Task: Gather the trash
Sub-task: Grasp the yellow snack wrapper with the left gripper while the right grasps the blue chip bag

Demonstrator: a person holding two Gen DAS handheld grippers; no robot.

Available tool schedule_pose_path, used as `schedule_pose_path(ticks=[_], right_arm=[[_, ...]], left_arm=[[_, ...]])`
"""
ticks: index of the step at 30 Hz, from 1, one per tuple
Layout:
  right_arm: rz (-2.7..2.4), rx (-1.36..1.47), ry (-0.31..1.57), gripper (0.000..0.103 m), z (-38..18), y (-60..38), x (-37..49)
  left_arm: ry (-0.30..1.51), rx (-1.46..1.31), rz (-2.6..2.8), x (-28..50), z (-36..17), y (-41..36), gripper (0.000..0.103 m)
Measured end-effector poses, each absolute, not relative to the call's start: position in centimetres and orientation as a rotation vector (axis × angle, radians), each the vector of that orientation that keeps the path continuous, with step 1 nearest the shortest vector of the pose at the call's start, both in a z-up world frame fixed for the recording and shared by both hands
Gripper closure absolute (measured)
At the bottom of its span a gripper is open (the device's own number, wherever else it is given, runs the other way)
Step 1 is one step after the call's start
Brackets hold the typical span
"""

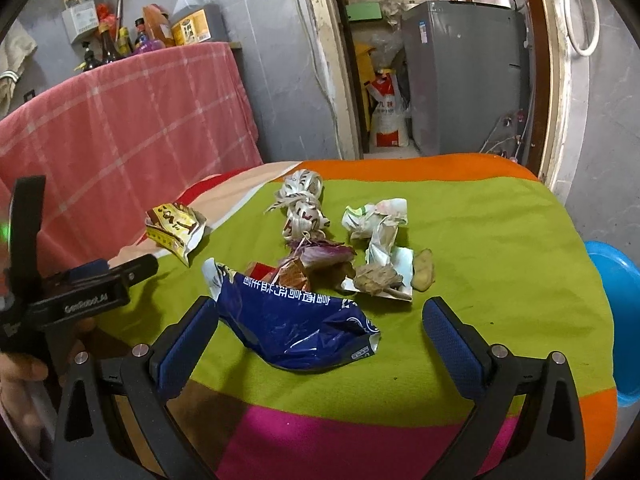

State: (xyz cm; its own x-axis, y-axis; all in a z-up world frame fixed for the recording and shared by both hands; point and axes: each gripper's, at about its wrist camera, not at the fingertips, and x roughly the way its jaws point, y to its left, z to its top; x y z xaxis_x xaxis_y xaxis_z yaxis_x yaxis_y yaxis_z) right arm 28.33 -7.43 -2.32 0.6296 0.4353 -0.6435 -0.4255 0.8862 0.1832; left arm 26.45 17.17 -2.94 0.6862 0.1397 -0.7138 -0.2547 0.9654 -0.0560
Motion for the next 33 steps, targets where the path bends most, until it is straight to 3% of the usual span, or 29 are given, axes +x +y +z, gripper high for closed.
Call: schedule_pose_path(ticks=[10,12,17,20,28,33], right_arm=[[0.524,0.022,0.778,0.019,-3.0,-6.7,29.0],[0.535,0.025,0.785,0.023,-3.2,-6.5,29.1],[0.553,0.013,0.786,0.029,-3.2,-6.0,28.9],[0.568,0.007,0.783,0.032,-3.2,-5.8,28.7],[0.603,-0.004,0.785,0.045,-3.1,-5.7,27.8],[0.627,-0.018,0.782,0.051,-3.0,-5.6,27.0]], left_arm=[[0.719,-0.222,0.141,28.3,-1.7,17.6,0.006],[0.716,-0.225,0.131,28.7,-1.6,17.6,0.014],[0.758,-0.250,0.106,29.8,-2.2,17.9,0.049],[0.763,-0.274,0.079,29.9,-2.3,18.0,0.062],[0.751,-0.324,0.069,28.6,-2.2,18.2,0.077],[0.744,-0.343,0.059,27.7,-2.1,18.0,0.079]])
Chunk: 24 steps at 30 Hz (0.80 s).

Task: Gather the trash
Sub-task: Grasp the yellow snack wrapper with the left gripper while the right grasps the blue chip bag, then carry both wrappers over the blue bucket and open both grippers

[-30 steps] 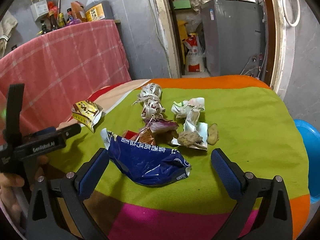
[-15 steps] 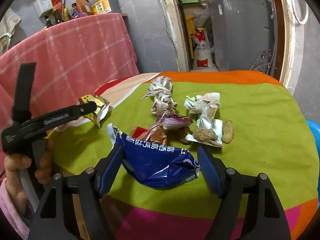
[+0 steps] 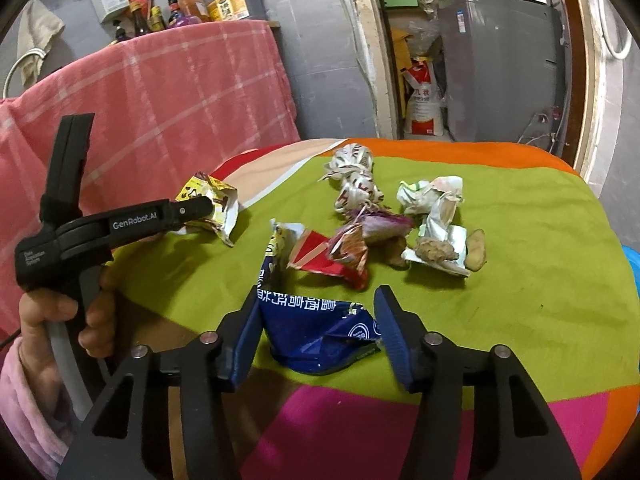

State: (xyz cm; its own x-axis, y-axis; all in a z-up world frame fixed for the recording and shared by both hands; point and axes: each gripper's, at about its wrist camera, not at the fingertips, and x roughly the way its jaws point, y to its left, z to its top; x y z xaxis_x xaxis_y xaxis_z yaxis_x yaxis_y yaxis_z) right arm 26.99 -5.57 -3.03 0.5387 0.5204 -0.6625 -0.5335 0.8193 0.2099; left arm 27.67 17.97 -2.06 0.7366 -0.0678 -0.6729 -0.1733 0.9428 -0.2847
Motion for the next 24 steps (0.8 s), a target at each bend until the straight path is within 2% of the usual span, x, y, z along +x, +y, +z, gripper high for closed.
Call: schedule_pose_path(ticks=[8,24], right_arm=[[0.670,0.009,0.752,0.057,-2.6,-6.2,25.3],[0.657,0.093,0.489,0.058,1.2,-11.5,19.8]], left_arm=[[0.713,-0.392,0.054,25.2,-1.3,17.2,0.084],[0.546,-0.304,0.021,17.9,1.7,10.1,0.085]])
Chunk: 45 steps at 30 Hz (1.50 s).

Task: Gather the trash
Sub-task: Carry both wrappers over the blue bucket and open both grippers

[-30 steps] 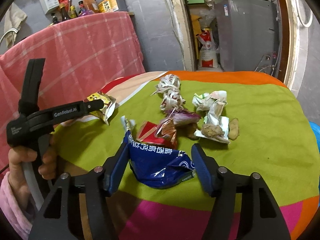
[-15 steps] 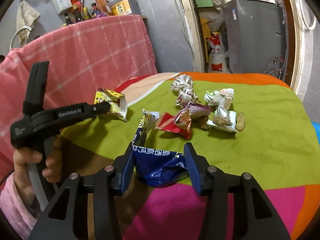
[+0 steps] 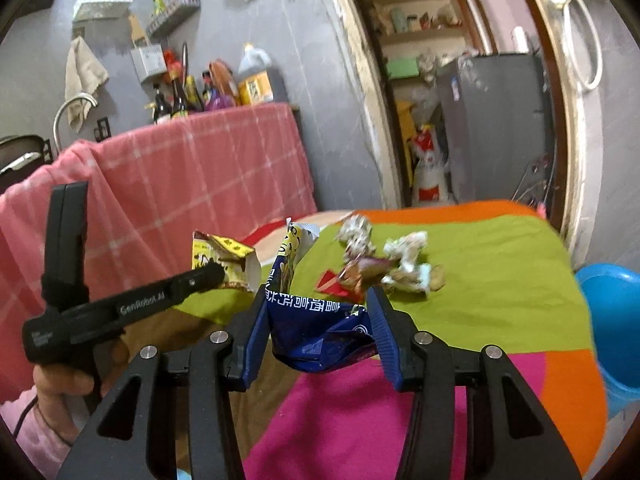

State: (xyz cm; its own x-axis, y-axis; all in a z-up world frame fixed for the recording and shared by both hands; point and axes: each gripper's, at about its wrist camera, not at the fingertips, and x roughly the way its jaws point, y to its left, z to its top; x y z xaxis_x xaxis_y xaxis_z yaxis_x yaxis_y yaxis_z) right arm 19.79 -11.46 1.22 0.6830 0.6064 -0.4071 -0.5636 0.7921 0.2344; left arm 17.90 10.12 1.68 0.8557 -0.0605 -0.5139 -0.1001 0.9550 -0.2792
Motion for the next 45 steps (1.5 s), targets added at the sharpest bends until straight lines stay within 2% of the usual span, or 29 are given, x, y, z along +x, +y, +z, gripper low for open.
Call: schedule_pose_path(ticks=[10,18,29,45], right_arm=[[0.462,0.055,0.294,0.058,4.1,-18.1,17.6],[0.240,0.080,0.221,0.058,4.9,-26.9,18.9],[0.038,0.165,0.249,0.057,2.1,-36.8,22.7],[-0.030,0.213,0.329,0.054,-1.0,-41.1,26.0]], left_arm=[[0.413,-0.229,-0.101,17.9,4.7,1.7,0.085],[0.374,-0.195,-0.267,21.9,5.6,-8.4,0.085],[0.440,-0.149,-0.412,28.2,4.5,-18.6,0.085],[0.591,-0.162,-0.439,34.1,0.2,-22.2,0.084]])
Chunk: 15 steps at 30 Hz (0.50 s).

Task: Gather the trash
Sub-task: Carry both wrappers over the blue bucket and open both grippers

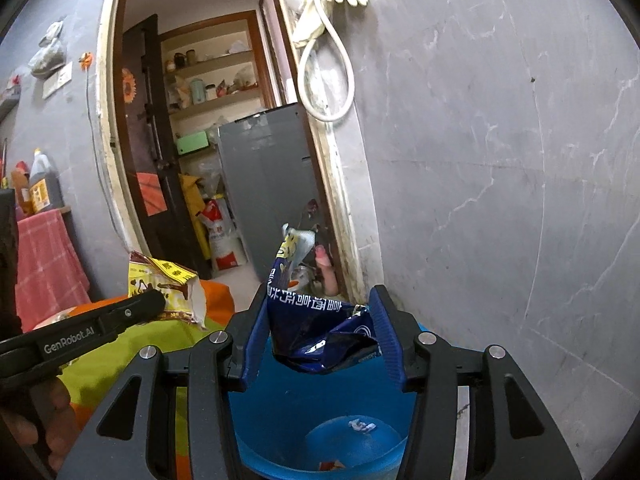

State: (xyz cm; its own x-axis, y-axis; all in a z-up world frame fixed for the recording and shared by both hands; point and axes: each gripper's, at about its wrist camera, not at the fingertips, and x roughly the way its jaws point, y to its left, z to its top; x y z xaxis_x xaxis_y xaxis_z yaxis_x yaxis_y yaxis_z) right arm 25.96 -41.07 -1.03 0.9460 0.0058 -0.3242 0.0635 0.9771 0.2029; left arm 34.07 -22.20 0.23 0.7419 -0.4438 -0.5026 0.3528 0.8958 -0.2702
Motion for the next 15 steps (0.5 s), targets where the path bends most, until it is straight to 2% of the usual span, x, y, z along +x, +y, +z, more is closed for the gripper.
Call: schedule_pose_path(ticks=[6,9,12,14,15], right_arm=[[-0.037,0.240,0.336,0.048,-1.3,-41.6,26.5],[-0.047,0.247,0.324,0.046,-1.1,-41.8,26.1],[-0.057,0.259,0.302,0.033,-0.8,-42.0,25.5],[-0.065,0.259,0.286,0.027,-0.5,-42.0,25.2],[-0.068,0.258,0.277,0.025,-0.2,-42.0,24.9]], left_arm=[[0.652,-0.201,-0.431,35.2,-0.2,-21.9,0.082],[0.651,-0.216,-0.419,35.0,0.0,-21.1,0.072],[0.635,-0.218,-0.408,34.4,0.4,-20.3,0.061],[0.621,-0.214,-0.398,34.0,0.8,-19.7,0.045],[0.611,-0.214,-0.392,33.7,1.0,-19.4,0.041]])
